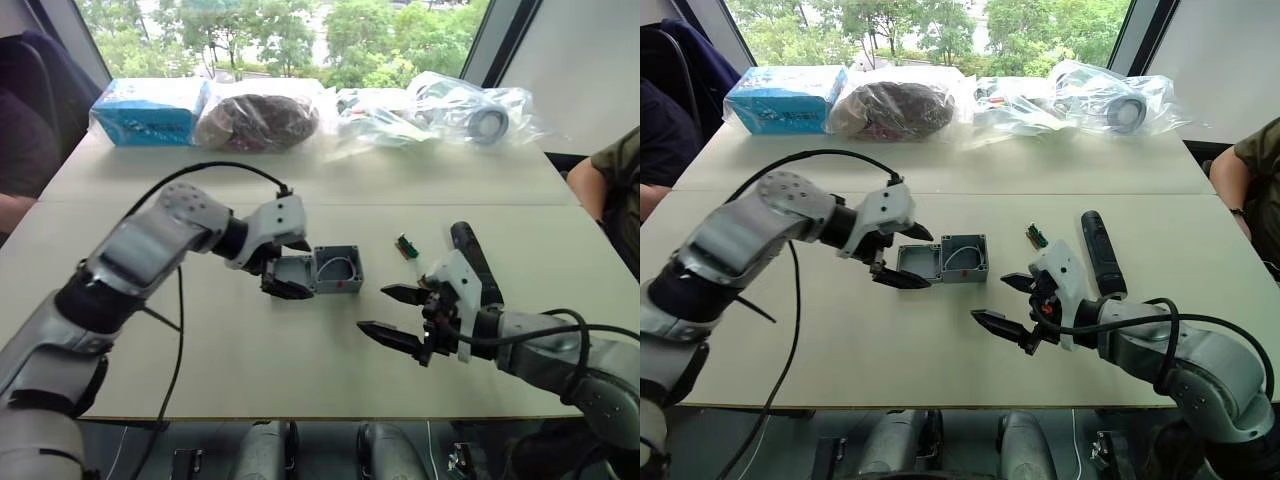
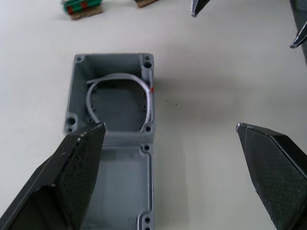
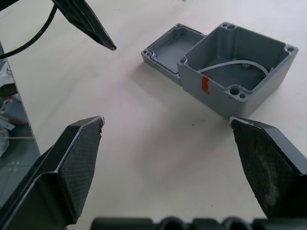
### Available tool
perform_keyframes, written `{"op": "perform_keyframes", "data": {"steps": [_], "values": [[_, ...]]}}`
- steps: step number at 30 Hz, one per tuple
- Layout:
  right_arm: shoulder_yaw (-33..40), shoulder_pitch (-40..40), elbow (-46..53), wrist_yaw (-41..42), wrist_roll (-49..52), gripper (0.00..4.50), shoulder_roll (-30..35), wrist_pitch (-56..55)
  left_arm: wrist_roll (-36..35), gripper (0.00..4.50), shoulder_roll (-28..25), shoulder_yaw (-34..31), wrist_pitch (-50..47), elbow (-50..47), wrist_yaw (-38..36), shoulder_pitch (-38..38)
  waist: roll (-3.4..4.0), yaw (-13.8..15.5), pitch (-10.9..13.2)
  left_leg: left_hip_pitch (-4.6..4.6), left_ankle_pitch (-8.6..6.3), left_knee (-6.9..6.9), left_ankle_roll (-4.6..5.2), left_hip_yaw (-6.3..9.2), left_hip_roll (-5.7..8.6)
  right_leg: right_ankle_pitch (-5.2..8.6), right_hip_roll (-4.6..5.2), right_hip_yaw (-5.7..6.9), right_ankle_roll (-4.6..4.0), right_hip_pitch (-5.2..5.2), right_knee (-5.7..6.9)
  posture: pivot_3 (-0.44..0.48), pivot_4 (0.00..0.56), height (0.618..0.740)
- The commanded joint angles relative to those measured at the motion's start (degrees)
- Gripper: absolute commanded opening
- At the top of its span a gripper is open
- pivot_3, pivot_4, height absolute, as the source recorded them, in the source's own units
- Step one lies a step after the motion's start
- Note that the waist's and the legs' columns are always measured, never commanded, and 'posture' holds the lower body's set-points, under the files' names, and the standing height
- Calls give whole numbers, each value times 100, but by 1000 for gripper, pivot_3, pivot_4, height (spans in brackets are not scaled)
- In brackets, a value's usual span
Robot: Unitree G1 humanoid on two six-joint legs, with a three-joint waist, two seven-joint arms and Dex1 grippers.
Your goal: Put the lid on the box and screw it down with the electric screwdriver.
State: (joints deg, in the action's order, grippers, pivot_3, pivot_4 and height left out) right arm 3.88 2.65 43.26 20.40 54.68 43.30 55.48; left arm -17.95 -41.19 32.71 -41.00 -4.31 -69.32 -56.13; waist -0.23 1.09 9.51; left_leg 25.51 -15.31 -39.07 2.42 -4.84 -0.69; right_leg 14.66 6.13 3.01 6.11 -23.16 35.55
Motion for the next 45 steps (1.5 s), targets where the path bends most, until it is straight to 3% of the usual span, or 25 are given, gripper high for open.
{"op": "perform_keyframes", "data": {"steps": [1,13,16,24,25,31,36,45], "values": [[-75,-239,333,-184,-350,4500,-123,-243,662,4463,444,417,482,713,-192,-364,0,-3,0,0,0,-2,0,1,0,1,-2,0,0,0,1,0,150,740],[-76,-701,625,-519,-743,4500,-518,-462,1544,4463,1319,611,953,1827,-647,-625,-3,-26,2,-3,2,-8,-4,10,-18,14,-18,-11,20,-21,55,0,150,740],[-141,-672,642,-577,-815,4500,-615,-459,1687,3713,1439,587,1021,1976,-704,-623,-3,-29,2,-2,2,-9,-4,10,-18,14,-18,-11,20,-22,55,0,150,740],[-158,-611,613,-662,-958,4500,-756,-424,2035,290,1832,569,1213,2487,-715,-622,-3,-22,2,-2,2,-10,-4,11,-18,14,-17,-11,20,-22,57,0,150,740],[-131,-618,604,-661,-968,4500,-751,-419,2045,57,1868,551,1220,2516,-740,-623,-4,-21,2,-2,2,-10,-3,11,-17,14,-17,-11,20,-21,57,0,150,740],[-89,-694,672,-664,-907,4500,-725,-332,2152,57,1926,483,1649,2725,-939,-680,-3,-18,1,-3,2,-10,-4,12,-17,14,-17,-11,20,-19,57,0,150,740],[102,-981,832,-559,-621,4500,-542,-109,1815,57,1846,216,3674,3203,-1993,-1015,-4,-25,2,0,2,-10,-3,11,-17,13,-16,-11,19,-23,57,0,150,740],[394,-1276,1001,-572,-391,4500,-352,60,1013,57,1522,1565,5566,3867,-2318,-1343,-3,-20,1,-5,2,-11,-3,12,-18,13,-14,-11,16,-19,57,0,150,740]]}}
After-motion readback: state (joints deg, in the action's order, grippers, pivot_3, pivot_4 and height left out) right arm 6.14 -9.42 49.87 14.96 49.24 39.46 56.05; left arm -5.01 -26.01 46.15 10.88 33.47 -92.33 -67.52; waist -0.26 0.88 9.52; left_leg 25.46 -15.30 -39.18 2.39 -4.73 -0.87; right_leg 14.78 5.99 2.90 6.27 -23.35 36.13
